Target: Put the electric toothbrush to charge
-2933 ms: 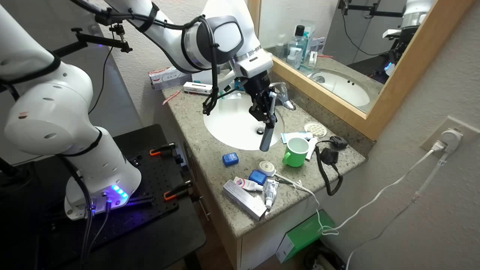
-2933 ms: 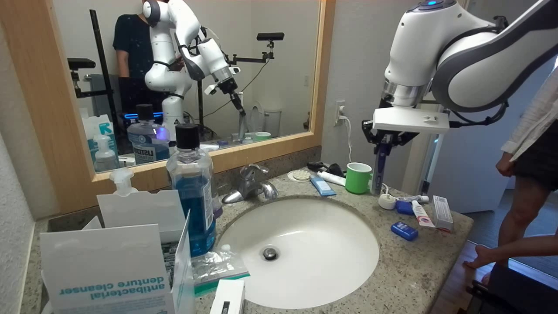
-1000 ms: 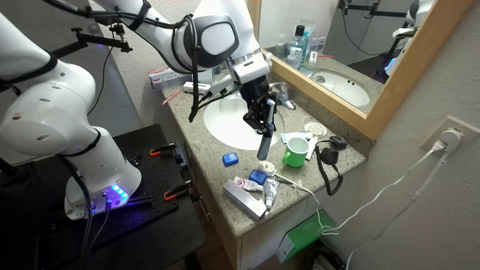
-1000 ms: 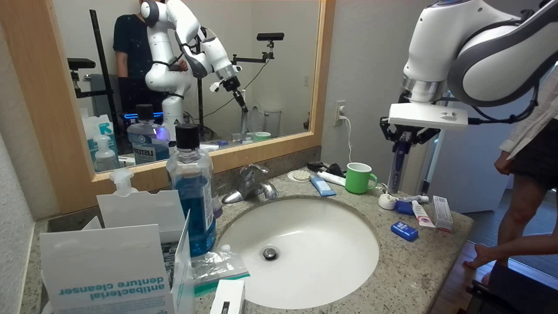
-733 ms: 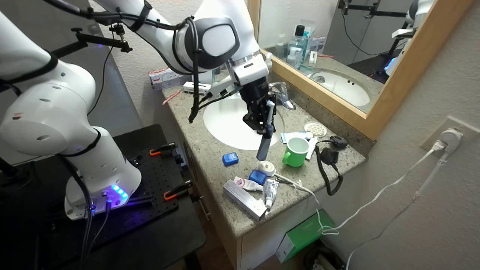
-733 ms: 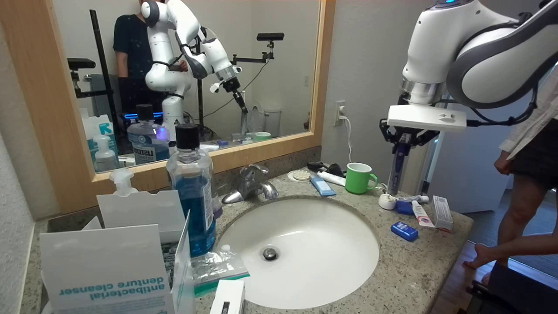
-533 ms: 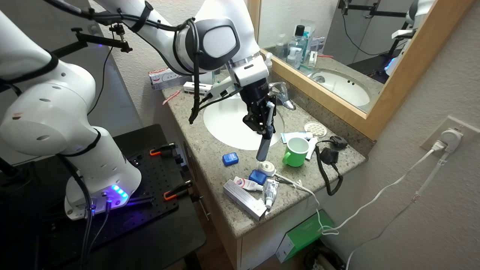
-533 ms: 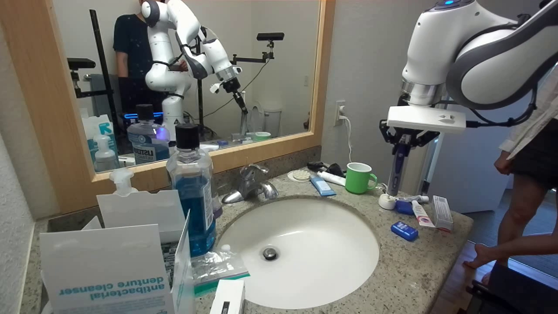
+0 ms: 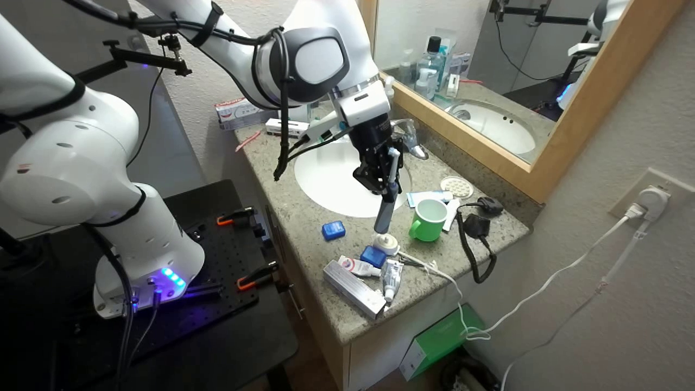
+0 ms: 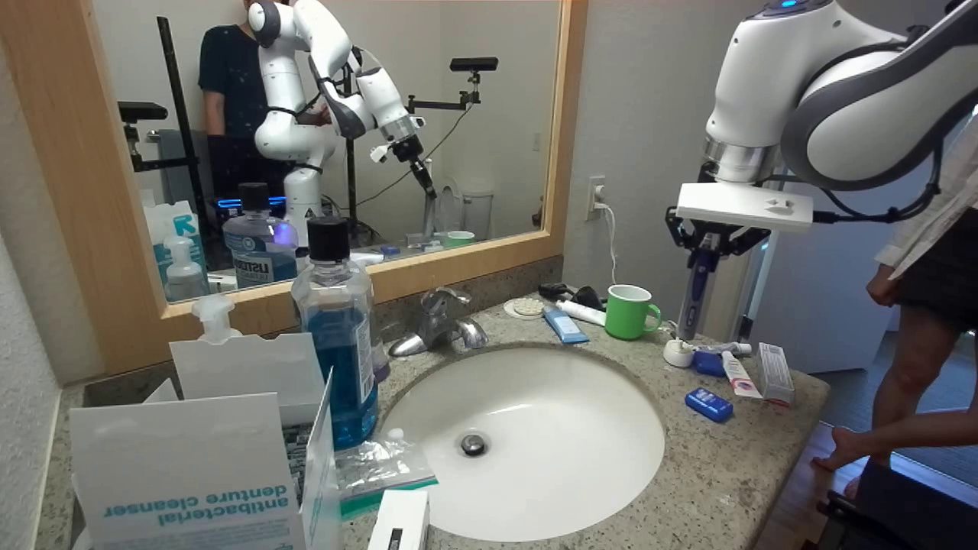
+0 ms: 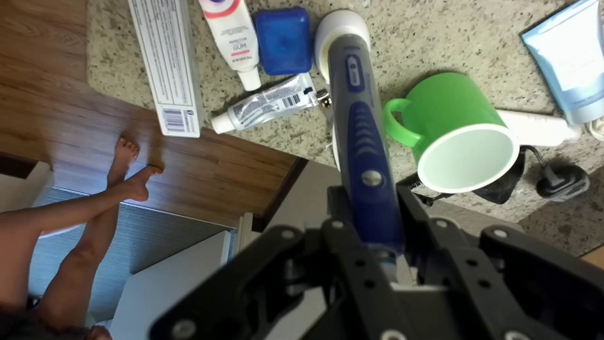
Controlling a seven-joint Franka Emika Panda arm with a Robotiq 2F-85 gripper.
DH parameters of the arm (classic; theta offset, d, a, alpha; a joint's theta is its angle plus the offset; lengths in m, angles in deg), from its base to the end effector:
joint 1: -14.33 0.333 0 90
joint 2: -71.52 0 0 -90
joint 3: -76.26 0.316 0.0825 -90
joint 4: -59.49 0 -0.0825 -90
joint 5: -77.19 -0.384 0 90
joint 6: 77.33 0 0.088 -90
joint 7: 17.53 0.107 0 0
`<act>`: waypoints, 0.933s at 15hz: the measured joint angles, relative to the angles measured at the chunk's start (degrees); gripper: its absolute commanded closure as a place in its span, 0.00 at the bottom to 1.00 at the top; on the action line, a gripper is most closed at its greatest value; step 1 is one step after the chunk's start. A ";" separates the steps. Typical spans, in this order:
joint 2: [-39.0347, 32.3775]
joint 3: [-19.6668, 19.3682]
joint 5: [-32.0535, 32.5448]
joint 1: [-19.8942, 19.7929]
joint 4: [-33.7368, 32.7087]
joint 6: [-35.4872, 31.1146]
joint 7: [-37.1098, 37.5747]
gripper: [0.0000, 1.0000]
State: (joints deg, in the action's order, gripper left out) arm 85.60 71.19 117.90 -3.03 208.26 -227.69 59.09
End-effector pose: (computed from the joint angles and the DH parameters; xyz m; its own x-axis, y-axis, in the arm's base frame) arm 0.4162 -0.1547 0.3648 0.3542 -0.8112 0.4653 -0.9108 -0.4120 -0.0250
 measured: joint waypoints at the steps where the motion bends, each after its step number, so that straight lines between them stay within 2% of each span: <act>1: 0.00 -0.01 0.00 -0.15 -0.17 0.00 0.23 0.93; 14: -3.55 -0.36 0.00 -0.47 -2.55 0.11 1.37 0.93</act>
State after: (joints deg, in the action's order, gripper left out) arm 82.06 70.84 117.90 -3.50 205.71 -227.58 60.46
